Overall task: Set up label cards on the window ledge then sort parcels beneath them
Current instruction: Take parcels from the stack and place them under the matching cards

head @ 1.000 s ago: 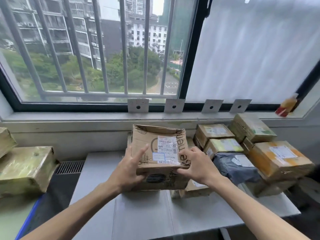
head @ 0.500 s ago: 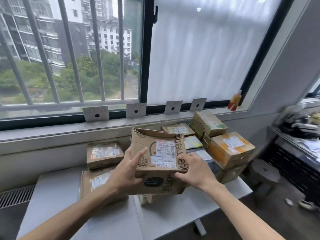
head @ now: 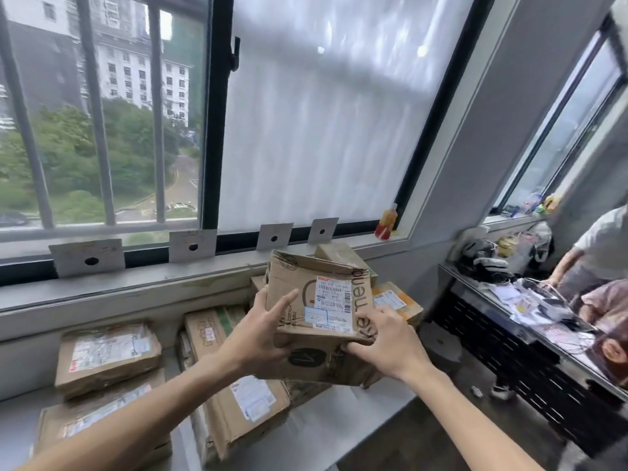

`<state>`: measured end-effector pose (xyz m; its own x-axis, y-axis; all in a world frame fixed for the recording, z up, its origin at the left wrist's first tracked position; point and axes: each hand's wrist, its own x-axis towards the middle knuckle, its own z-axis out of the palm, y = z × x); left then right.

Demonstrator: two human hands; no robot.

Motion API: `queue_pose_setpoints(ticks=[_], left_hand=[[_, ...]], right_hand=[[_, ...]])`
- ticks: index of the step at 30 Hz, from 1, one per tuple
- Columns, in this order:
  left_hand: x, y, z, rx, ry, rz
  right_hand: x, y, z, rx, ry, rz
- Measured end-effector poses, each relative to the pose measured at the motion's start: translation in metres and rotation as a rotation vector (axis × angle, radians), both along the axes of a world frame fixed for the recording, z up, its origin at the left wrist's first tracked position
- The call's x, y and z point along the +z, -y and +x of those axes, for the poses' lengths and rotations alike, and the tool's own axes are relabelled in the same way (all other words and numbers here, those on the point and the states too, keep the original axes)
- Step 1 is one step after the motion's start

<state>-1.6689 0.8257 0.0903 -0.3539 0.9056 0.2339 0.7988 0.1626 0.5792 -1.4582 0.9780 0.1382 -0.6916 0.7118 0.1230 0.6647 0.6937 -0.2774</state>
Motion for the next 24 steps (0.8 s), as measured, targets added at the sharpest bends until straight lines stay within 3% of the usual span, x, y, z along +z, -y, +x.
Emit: queue_pose_setpoints(ticks=[10,24], left_hand=[[0.009,-0.084,0.073,-0.039,-0.052,-0.022],[-0.046,-0.172,0.244,-0.004,0.089,-0.031]], right_hand=[[-0.008,-0.080,0.080,-0.023,-0.064,-0.016],[-0.040,-0.196,0.238,0.063,0.035,-0.130]])
